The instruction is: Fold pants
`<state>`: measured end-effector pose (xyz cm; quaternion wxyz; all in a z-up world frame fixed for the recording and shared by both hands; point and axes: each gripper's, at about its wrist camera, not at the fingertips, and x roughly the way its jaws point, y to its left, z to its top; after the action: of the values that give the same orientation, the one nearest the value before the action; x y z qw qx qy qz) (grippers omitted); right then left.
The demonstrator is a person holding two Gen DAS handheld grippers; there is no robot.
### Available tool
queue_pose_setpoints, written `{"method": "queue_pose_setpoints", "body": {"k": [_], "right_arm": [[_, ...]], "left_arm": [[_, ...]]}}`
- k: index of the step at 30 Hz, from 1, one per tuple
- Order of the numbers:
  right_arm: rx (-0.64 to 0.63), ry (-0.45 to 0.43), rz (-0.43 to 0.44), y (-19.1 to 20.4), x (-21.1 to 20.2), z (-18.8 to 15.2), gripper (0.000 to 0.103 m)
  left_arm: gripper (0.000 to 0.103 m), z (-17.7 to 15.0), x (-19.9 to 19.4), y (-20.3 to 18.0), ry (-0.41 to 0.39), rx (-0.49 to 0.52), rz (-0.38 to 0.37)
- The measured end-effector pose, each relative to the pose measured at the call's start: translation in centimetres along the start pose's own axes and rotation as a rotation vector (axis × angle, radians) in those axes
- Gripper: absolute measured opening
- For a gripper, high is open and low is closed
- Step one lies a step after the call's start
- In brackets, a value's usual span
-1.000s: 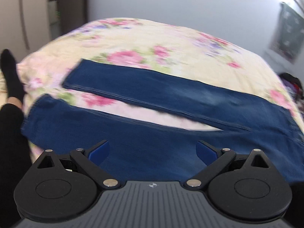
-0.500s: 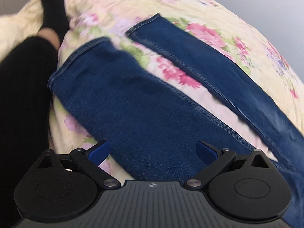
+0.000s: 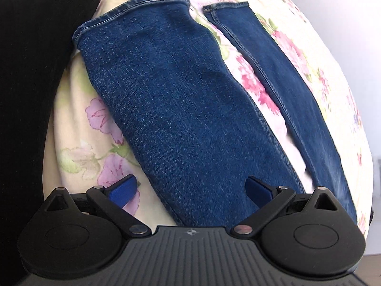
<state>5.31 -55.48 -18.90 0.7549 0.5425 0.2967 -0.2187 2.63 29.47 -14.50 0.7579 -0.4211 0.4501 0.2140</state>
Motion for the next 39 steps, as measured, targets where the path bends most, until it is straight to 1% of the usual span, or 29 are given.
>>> {"method": "queue_pose_setpoints", "body": {"k": [1,2,3,4,5,7,8,10,13,15,17,18,19,21,22,23,24,25,27,30,33,37,39], "right_arm": [[-0.002,0.013,0.019,0.0,0.2,0.0,0.074],[0.005,0.029,0.036,0.0,0.5,0.0,0.062],[0.016,0.03,0.04,-0.1,0.7,0.0,0.059],[0.033,0.028,0.039,-0.2,0.8,0.0,0.055],[0.053,0.028,0.042,-0.6,0.9,0.0,0.049],[0.096,0.029,0.058,-1.3,1.1,0.0,0.042],[0.113,0.028,0.069,-1.6,1.2,-0.1,0.04],[0.135,0.024,0.089,-2.0,1.2,-0.1,0.039],[0.159,0.022,0.113,-2.4,1.3,-0.3,0.038],[0.174,0.02,0.132,-2.9,1.2,-0.5,0.038],[0.183,0.022,0.148,-3.3,1.1,-0.5,0.038],[0.184,0.024,0.152,-3.4,1.1,-0.5,0.037],[0.185,0.028,0.155,-3.6,1.0,-0.5,0.035],[0.176,0.039,0.153,-3.6,0.9,-0.4,0.032],[0.173,0.04,0.155,-3.5,0.9,-0.4,0.03],[0.174,0.042,0.156,-3.6,0.8,-0.4,0.027],[0.175,0.043,0.159,-3.9,0.4,-0.4,0.025],[0.175,0.043,0.161,-4.0,0.3,-0.4,0.02],[0.169,0.043,0.173,-4.0,-0.1,-0.3,0.018],[0.118,0.027,0.197,-2.8,-1.1,0.1,0.016],[0.091,0.023,0.251,-0.5,-2.1,0.8,0.016],[0.052,0.029,0.291,3.0,-3.0,1.9,0.016],[0.054,0.033,0.307,4.2,-3.3,2.4,0.016]], "left_arm": [[0.103,0.1,0.0,0.2,-0.006,-0.013,-0.008],[0.103,0.2,0.0,0.4,-0.012,-0.026,-0.019],[0.103,0.3,0.1,0.7,-0.018,-0.04,-0.03],[0.103,0.3,0.0,1.0,-0.024,-0.057,-0.042],[0.103,0.4,-0.1,1.4,-0.033,-0.078,-0.056],[0.103,0.5,-0.3,2.2,-0.062,-0.132,-0.095],[0.103,0.6,-0.4,2.5,-0.079,-0.158,-0.112],[0.103,0.8,-0.4,3.2,-0.117,-0.188,-0.137],[0.103,0.8,0.2,3.8,-0.128,-0.233,-0.159],[0.103,0.4,0.0,3.8,-0.153,-0.223,-0.183],[0.07,0.2,-0.4,4.0,-0.191,-0.211,-0.209],[0.036,0.2,-0.5,4.1,-0.198,-0.213,-0.22],[0.026,0.2,-0.5,4.1,-0.194,-0.218,-0.224],[0.024,0.1,-0.7,4.1,-0.19,-0.21,-0.245],[0.018,0.0,-1.0,4.1,-0.194,-0.203,-0.257],[0.016,0.0,-1.3,4.1,-0.199,-0.197,-0.263],[0.01,0.2,-1.6,3.9,-0.207,-0.193,-0.268],[0.007,0.3,-1.8,3.9,-0.214,-0.189,-0.274],[0.006,0.4,-2.2,3.6,-0.222,-0.18,-0.283],[0.005,0.8,-2.9,2.9,-0.232,-0.148,-0.289],[0.005,1.6,-3.6,2.0,-0.239,-0.125,-0.327],[0.005,3.4,-4.3,0.1,-0.253,-0.093,-0.368],[0.005,4.8,-4.3,-1.2,-0.237,-0.075,-0.373]]}}
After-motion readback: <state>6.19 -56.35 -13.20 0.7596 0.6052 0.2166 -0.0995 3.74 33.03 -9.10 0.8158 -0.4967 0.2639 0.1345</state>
